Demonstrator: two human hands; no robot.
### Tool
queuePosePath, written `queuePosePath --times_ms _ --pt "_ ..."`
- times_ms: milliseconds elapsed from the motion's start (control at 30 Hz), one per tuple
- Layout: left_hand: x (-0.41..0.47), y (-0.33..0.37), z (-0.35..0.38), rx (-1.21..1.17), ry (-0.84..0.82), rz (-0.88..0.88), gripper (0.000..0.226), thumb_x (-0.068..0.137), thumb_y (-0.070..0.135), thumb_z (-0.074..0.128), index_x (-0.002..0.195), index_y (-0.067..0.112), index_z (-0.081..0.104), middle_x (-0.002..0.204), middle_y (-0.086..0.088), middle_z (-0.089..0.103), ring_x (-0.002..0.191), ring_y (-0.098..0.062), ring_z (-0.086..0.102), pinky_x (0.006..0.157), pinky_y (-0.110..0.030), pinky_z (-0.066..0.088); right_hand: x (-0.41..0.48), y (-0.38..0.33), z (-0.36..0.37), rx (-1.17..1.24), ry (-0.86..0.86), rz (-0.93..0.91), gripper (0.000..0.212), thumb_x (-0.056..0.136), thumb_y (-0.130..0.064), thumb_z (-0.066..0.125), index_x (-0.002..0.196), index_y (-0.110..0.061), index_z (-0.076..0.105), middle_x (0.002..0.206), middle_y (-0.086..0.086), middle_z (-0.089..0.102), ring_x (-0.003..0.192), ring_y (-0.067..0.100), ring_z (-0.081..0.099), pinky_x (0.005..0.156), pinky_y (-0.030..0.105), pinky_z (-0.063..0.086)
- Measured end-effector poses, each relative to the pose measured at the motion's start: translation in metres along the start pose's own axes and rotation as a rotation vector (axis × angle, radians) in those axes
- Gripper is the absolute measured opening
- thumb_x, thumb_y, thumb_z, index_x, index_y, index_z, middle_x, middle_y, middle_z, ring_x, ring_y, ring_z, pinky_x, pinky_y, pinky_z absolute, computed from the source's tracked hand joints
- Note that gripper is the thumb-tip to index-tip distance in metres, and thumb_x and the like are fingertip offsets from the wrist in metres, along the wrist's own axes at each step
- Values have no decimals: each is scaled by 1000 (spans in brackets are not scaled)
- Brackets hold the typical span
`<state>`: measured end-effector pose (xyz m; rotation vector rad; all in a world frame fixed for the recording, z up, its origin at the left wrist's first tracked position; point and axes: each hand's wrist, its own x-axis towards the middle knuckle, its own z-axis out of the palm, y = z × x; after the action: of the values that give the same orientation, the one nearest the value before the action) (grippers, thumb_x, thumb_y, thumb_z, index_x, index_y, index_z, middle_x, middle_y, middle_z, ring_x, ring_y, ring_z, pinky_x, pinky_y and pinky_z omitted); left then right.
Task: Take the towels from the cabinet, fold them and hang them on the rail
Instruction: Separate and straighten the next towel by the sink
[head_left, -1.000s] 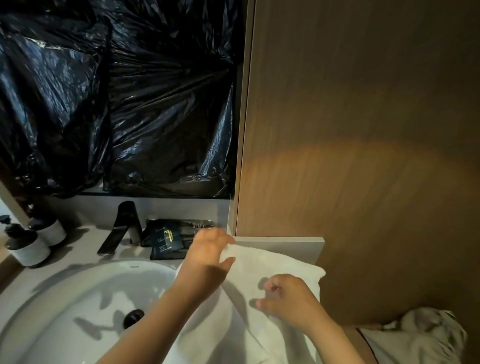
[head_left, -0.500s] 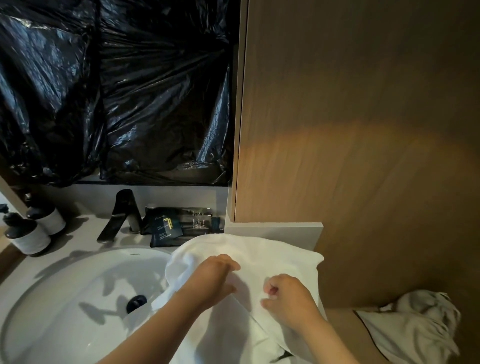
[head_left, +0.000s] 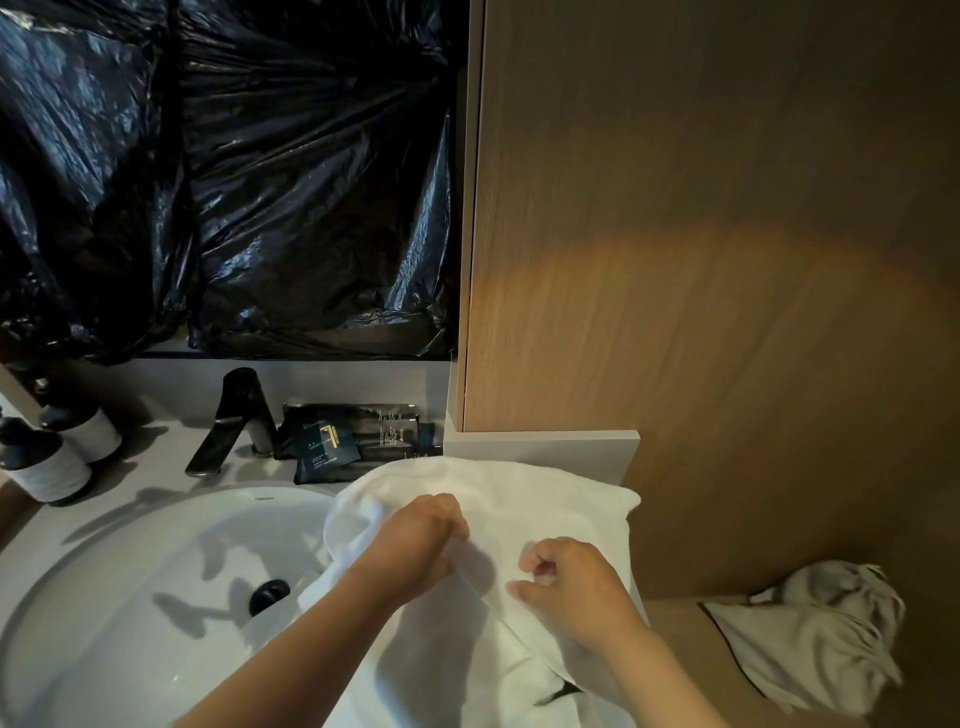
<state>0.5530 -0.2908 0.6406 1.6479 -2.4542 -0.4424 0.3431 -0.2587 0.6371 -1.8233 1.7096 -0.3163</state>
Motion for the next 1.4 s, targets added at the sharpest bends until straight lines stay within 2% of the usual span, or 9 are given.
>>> queuePosePath --times_ms 167,333,433,633,733,933,1067,1167,1400 --pt "-1 -1 1 -10 67 33 16 93 23 57 95 17 72 103 3 65 101 -17 54 89 -28 43 -1 -2 -5 40 -21 -42 21 80 -45 72 92 -31 62 92 -14 60 84 2 54 75 15 43" --pt "3 10 -11 -63 166 34 19 98 23 47 104 14 62 104 -4 65 96 -24 57 86 -33 44 -6 -9 -3 37 45 -93 32 77 -40 70 62 -30 44 62 -10 44 59 8 41 57 22 34" --pt "5 20 -20 -138 218 8 16 98 29 48 101 18 59 100 -1 64 92 -22 56 82 -31 43 -5 -3 -12 25 87 -100 24 92 -23 56 70 -30 49 64 -7 51 60 8 47 57 21 36" --pt "3 19 -30 -345 180 -40 26 88 47 62 71 28 56 69 13 56 70 0 49 64 -19 34 -5 -1 -44 54 313 -118 14 99 -29 45 88 -22 50 74 -7 58 66 10 56 56 29 45" --pt "3 10 -38 -371 195 -23 41 88 44 65 60 17 53 58 4 49 58 -8 43 58 -24 30 -3 -4 -58 84 418 -125 18 95 -33 49 79 -24 49 70 -3 58 63 14 57 57 37 50" --pt "1 5 -45 -398 222 -21 45 91 44 61 51 32 44 58 20 52 60 -4 47 54 -19 32 -7 -6 -73 3 407 -178 22 88 -47 61 78 -28 55 69 -11 60 64 9 59 56 32 51" --pt "-3 -3 -50 -434 190 -50 59 73 66 63 50 18 37 50 6 31 49 -10 30 51 -27 21 -5 -5 -84 -18 523 -217 31 93 -37 53 66 -26 44 54 -6 47 49 10 46 45 27 31" --pt "-7 -8 -56 -414 170 -45 57 81 54 67 51 20 34 51 7 28 49 -9 28 52 -30 20 -2 -7 -97 37 541 -193 39 97 -31 50 60 -28 36 52 -8 38 46 6 37 47 22 23" --pt "18 18 -125 -379 524 4 44 93 43 58 60 14 52 53 3 46 53 -8 46 51 -22 33 14 -54 -150 360 761 -271 39 96 -20 48 59 -19 36 56 -5 37 52 7 35 54 34 29"
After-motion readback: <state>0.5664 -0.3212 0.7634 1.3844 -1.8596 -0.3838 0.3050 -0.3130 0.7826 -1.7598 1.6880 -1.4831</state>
